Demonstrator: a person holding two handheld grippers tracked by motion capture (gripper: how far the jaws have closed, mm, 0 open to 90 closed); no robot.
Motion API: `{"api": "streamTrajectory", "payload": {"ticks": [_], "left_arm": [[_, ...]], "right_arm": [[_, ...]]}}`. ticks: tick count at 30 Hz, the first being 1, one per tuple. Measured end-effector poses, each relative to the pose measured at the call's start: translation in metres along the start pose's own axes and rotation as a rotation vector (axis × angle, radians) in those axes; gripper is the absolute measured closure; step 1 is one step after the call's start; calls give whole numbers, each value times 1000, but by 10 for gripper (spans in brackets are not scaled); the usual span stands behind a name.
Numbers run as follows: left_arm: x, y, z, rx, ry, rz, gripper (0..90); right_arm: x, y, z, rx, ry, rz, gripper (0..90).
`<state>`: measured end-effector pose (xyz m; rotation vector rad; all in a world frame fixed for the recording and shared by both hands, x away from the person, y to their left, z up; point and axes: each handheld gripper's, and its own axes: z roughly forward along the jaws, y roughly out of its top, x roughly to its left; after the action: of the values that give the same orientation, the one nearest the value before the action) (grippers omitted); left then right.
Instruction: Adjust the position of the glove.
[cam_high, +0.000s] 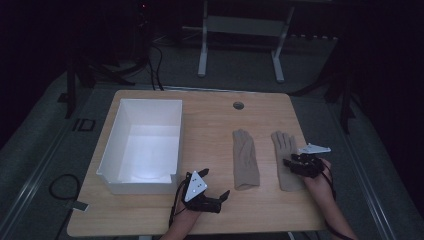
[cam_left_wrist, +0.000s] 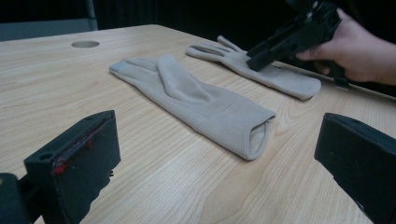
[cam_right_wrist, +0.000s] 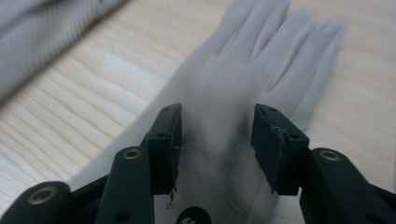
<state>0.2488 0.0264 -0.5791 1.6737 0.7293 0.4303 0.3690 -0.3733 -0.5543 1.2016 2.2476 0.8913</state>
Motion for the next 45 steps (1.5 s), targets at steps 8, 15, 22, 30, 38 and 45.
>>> {"api": "streamTrajectory", "payload": {"ticks": [8, 15, 22, 30, 38, 45], "left_arm": [[0, 0, 0, 1, 2, 2, 4], [0, 0, 0, 2, 1, -1, 5], [0, 0, 0, 2, 3, 2, 4], [-1, 0, 0, 1, 3, 4, 4], [-1, 0, 0, 0, 1, 5, 4], [-1, 0, 0, 3, -4, 9, 4]], "right_arm": [[0, 0, -1, -3, -17, 51, 803], [2, 8, -9, -13, -46, 111, 830], [9, 40, -34, -93, -106, 145, 829], [33, 77, -51, -150, -118, 160, 828], [60, 102, -48, -194, -88, 197, 828], [89, 118, -34, -196, -63, 193, 827]]}}
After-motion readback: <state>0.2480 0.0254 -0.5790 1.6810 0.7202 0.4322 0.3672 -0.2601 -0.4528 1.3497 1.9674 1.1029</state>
